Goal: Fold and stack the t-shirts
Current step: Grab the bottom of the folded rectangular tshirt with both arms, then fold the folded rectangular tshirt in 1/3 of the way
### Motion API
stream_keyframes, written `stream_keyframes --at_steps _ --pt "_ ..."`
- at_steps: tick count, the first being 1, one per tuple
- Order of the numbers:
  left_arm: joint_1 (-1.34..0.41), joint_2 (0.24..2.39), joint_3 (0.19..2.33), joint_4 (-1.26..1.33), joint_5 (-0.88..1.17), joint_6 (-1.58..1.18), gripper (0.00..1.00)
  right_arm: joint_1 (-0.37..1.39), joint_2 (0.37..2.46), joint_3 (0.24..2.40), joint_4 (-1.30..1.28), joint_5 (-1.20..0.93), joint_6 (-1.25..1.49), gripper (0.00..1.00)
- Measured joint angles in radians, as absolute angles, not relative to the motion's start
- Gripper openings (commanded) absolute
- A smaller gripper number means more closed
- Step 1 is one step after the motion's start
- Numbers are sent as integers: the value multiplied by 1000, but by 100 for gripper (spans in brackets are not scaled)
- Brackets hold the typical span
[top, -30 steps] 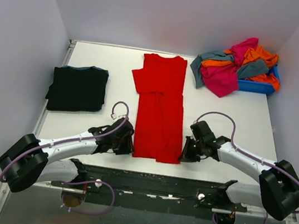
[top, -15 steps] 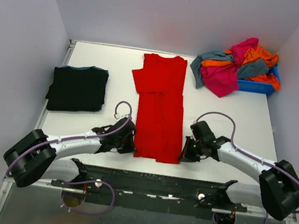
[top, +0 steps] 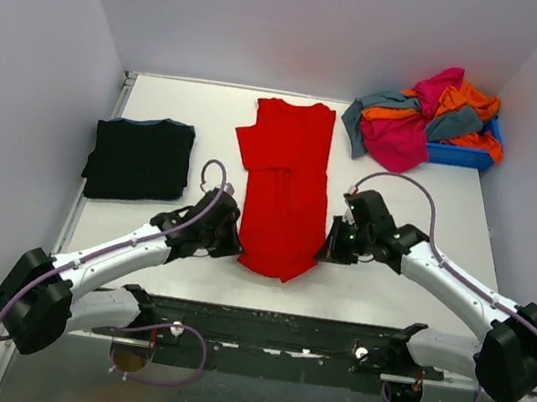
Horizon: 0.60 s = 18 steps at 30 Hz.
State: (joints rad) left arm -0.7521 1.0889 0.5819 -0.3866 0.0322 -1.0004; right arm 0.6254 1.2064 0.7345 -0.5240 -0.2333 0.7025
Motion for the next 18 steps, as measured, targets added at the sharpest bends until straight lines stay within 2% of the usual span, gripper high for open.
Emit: stream_keyframes --at_steps 8,18 --pt "-561 1205 772 -371 68 -918 0 476 1353 979 -526 -295 659 1" --pt "-412 1456 916 -238 72 -936 0 361 1744 1312 -536 -305 616 1"
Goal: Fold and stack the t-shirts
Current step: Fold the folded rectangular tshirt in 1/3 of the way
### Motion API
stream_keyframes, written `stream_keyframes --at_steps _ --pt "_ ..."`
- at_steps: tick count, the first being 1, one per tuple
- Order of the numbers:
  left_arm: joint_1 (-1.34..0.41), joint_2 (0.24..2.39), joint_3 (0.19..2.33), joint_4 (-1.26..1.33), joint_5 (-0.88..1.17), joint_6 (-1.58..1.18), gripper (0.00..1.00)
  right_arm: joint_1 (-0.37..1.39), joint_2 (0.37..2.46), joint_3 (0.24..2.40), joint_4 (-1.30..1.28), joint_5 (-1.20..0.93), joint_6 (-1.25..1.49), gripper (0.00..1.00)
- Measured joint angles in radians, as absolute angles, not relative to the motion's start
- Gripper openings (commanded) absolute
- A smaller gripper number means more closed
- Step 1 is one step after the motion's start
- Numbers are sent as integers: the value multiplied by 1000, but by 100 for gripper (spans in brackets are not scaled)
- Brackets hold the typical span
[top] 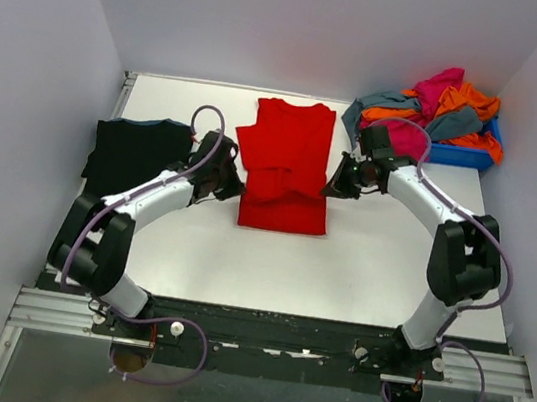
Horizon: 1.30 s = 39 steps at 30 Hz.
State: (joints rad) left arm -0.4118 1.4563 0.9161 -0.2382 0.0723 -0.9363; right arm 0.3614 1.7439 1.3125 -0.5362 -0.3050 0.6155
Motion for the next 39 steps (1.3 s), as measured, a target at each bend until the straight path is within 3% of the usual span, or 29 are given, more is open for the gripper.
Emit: stream_keyframes --at_steps 8,39 --pt "-389 1677 1054 -179 87 -952 0 325 1879 1441 -588 -293 609 1" --pt "-280 1953 1333 -119 144 -955 0 259 2246 1942 -702 -280 605 2"
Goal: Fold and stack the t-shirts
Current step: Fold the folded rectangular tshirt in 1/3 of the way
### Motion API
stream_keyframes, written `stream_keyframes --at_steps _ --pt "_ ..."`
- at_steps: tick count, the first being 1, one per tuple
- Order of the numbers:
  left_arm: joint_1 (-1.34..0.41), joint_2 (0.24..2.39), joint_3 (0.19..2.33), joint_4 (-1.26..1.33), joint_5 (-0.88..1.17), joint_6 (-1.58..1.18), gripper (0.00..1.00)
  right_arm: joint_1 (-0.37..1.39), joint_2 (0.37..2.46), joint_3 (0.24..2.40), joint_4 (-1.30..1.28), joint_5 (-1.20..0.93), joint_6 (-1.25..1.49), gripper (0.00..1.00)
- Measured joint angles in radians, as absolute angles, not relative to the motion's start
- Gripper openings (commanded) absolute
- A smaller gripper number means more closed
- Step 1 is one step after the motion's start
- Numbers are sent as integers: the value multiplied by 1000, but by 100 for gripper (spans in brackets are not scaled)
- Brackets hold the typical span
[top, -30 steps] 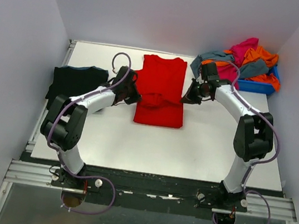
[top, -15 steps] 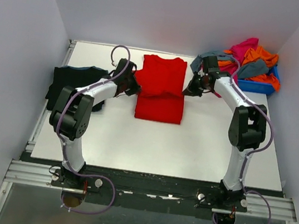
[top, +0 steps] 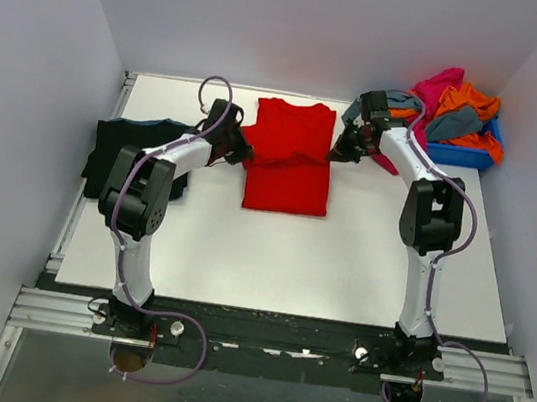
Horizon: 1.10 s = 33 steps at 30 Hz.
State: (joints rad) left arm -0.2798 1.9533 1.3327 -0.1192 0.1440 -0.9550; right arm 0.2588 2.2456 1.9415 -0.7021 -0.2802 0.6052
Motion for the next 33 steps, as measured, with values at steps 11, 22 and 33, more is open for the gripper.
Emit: stream_keyframes --at_steps 11,22,33 --pt "-270 2006 1354 -67 233 -925 70 256 2255 1888 -698 -270 598 52" --pt "-287 1668 1027 -23 239 -839 61 254 1792 1312 -562 -250 570 47" --pt "-323 1630 849 -28 240 -812 49 294 1789 1152 -464 -302 546 40"
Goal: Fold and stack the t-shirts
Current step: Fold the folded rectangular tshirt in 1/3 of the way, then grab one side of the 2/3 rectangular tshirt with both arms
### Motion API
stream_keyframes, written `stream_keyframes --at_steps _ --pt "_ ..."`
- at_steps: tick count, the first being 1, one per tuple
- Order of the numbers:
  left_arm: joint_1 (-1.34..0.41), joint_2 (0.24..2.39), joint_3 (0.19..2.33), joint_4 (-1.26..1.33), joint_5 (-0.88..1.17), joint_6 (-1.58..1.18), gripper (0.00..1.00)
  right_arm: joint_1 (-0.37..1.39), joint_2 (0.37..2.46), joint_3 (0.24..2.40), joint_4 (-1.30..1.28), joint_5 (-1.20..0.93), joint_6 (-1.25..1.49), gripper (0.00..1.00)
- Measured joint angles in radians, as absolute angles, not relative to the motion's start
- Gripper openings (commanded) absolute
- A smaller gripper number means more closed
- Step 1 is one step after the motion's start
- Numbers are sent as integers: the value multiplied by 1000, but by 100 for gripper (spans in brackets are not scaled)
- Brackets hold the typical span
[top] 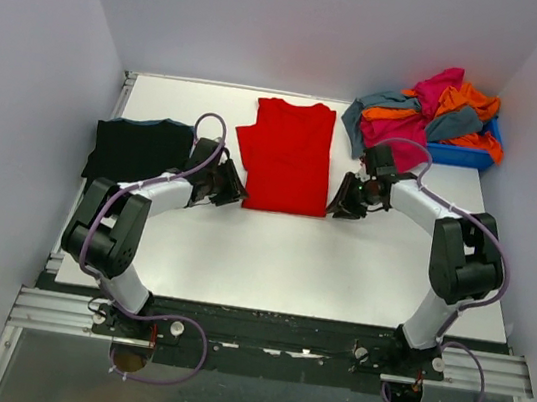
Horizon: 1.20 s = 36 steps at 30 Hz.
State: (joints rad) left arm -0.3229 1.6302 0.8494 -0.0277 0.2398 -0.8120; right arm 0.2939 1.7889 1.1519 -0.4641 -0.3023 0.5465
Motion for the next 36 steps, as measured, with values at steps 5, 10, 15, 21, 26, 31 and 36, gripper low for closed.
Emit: stream_keyframes --at_steps 5,10,15,21,26,31,36 --pt "-323 1630 849 -31 240 -793 49 301 1789 1134 -415 -335 539 40" --pt "-323 1631 849 -35 240 -782 49 301 1800 1132 -404 -340 539 39" --pt "-323 1644 850 -43 240 -773 49 302 1858 1139 -393 -344 539 38" --pt "-323 1656 850 -52 239 -762 49 310 1888 1153 -384 -357 541 13" --pt "-323 1659 851 -53 239 -752 49 313 1893 1154 -382 -349 545 1" --pt "-323 1676 854 -56 239 -747 49 313 1893 1154 -382 -348 545 1" --pt "-323 1703 879 -62 239 -744 44 313 1893 1154 -382 -348 545 1"
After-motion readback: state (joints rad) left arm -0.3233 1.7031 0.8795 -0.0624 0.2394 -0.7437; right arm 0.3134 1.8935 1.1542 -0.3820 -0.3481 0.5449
